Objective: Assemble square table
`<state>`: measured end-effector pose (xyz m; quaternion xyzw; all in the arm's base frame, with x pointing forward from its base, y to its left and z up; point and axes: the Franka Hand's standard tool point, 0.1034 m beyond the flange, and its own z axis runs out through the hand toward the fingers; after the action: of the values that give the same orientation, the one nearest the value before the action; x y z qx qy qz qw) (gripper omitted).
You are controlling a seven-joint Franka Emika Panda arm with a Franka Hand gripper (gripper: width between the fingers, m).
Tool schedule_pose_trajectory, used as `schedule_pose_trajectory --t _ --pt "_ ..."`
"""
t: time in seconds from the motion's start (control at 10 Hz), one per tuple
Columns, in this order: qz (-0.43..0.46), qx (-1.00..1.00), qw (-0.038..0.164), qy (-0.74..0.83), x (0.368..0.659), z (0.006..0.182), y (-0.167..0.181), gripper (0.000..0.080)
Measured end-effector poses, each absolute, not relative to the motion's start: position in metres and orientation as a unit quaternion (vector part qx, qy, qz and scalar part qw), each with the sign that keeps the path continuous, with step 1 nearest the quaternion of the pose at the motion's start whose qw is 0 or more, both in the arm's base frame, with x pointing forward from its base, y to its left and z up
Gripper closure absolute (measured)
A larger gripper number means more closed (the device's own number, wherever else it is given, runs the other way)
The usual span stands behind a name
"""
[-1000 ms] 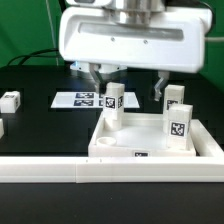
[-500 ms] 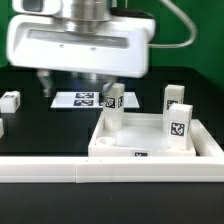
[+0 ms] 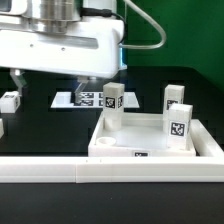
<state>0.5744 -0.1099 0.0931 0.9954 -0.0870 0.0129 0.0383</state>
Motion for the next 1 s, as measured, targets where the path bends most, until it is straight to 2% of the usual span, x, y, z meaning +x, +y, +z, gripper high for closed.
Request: schedule_pose_trajectory --t 0.4,0.8,1.0 --pt "0.016 0.999 0.051 -0.002 0.527 0.068 -0.156 0.0151" --pt "0.009 0.999 0.049 -0.014 0.514 0.064 -0.155 0.0151" --pt "-0.002 0.999 0.049 -0.01 0.492 0.059 -0.166 0.0151"
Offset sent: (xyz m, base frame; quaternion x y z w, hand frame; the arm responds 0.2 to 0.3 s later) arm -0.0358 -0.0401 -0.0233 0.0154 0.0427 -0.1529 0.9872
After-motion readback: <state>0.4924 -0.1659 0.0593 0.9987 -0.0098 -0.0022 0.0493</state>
